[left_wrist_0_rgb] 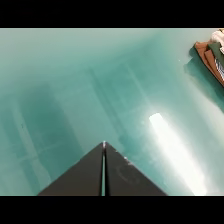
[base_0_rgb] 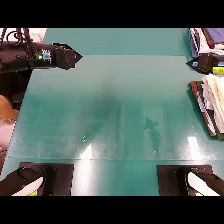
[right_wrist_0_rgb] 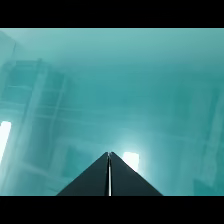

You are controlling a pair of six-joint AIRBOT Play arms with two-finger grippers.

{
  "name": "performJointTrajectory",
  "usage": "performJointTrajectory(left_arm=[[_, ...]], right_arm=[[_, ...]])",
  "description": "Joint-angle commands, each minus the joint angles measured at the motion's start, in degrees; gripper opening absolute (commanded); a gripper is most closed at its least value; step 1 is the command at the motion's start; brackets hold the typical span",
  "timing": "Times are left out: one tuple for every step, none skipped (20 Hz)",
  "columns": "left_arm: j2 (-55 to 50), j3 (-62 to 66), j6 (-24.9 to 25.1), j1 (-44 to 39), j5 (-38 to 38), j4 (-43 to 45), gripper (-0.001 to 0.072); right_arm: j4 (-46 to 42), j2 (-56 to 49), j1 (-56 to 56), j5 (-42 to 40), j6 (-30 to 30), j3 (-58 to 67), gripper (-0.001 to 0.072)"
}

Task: Fold the shirts.

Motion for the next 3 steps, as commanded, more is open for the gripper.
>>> performJointTrajectory(left_arm=[[0.0, 0.0, 0.0, 0.0, 0.0, 0.0, 0.0028], [0.0, 0.0, 0.0, 0.0, 0.0, 0.0, 0.0028], [0.0, 0.0, 0.0, 0.0, 0.0, 0.0, 0.0027]], right_arm=[[0.1, 0.0, 1.1, -0.5, 0.0, 0.1, 0.0016], [0.1, 0.0, 1.1, -0.5, 0.0, 0.0, 0.0016], [0.2, 0.0, 1.1, -0.5, 0.0, 0.1, 0.0016]])
